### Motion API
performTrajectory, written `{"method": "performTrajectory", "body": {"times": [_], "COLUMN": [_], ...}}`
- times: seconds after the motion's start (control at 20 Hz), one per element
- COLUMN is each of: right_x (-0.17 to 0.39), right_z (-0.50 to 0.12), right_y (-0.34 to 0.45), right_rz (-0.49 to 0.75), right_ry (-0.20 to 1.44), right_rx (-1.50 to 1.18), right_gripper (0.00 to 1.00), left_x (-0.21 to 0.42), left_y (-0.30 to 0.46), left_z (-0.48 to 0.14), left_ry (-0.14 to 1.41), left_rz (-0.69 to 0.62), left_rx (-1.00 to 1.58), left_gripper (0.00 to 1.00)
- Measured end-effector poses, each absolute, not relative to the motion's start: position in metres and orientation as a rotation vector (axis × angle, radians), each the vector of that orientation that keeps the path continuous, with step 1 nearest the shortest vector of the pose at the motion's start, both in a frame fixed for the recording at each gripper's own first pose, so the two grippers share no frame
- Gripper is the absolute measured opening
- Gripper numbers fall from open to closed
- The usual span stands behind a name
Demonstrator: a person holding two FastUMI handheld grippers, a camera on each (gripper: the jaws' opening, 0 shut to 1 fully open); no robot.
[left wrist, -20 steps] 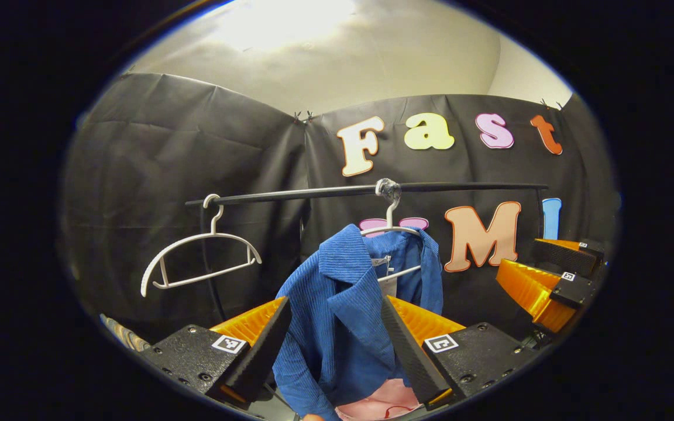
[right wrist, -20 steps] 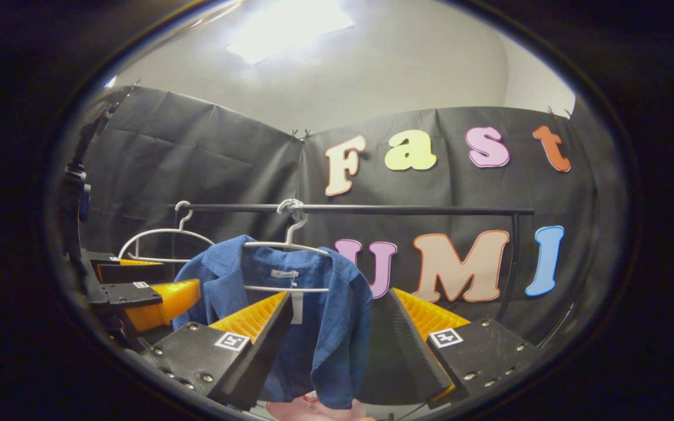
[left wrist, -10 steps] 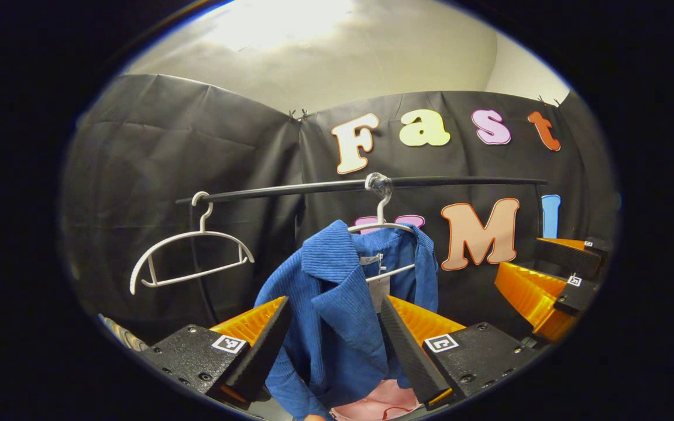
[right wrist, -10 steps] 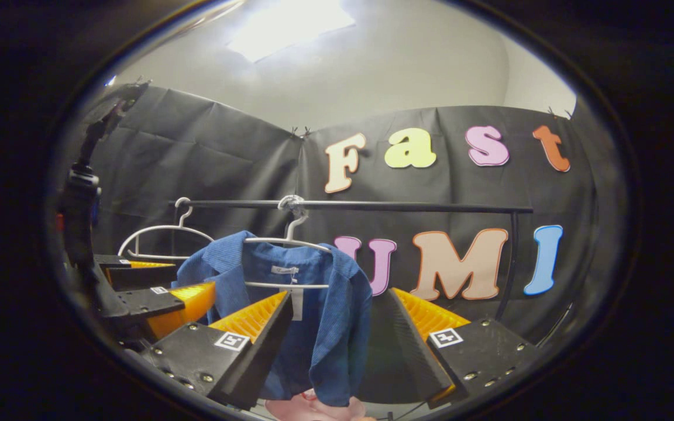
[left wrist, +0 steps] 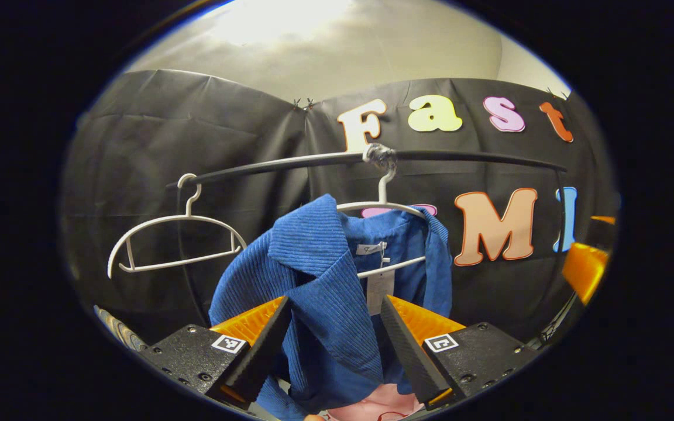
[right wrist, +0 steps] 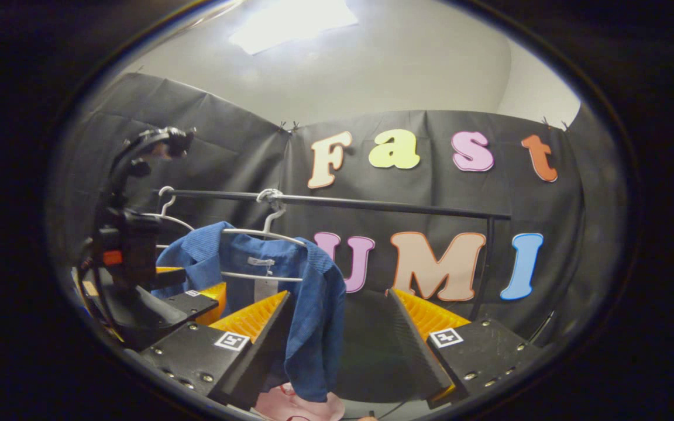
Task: Grasp the clothes on the hanger with both hands and then place them into the laundry hamper below.
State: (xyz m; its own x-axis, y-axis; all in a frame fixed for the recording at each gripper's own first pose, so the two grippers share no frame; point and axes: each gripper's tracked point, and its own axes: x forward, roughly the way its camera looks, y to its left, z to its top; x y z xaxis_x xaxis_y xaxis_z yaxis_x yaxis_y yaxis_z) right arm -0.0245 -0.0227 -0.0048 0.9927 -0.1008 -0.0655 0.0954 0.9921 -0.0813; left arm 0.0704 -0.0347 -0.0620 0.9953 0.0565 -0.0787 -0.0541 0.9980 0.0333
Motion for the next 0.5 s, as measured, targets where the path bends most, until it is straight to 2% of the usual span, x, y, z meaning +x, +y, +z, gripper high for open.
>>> {"method": "performTrajectory", "body": {"times": [0.1, 0.15, 0.25, 0.5], "right_x": [-0.026, -0.026, -0.025, -0.006], "right_z": [-0.004, -0.004, -0.004, -0.013], "right_y": [-0.031, -0.034, -0.039, -0.033], "right_rz": [-0.12, -0.128, -0.141, -0.117], "right_ry": [0.071, 0.071, 0.069, 0.076], "right_rx": [-0.087, -0.09, -0.094, -0.092], "right_gripper": [0.93, 0.96, 0.96, 0.96], "left_x": [0.08, 0.085, 0.095, 0.101], "left_y": [-0.03, -0.028, -0.023, -0.008], "left_z": [-0.07, -0.072, -0.076, -0.081], "left_ry": [0.084, 0.083, 0.079, 0.098], "left_rz": [0.087, 0.093, 0.102, 0.114], "left_rx": [0.045, 0.046, 0.052, 0.046], "left_gripper": [0.92, 0.92, 0.91, 0.33]}}
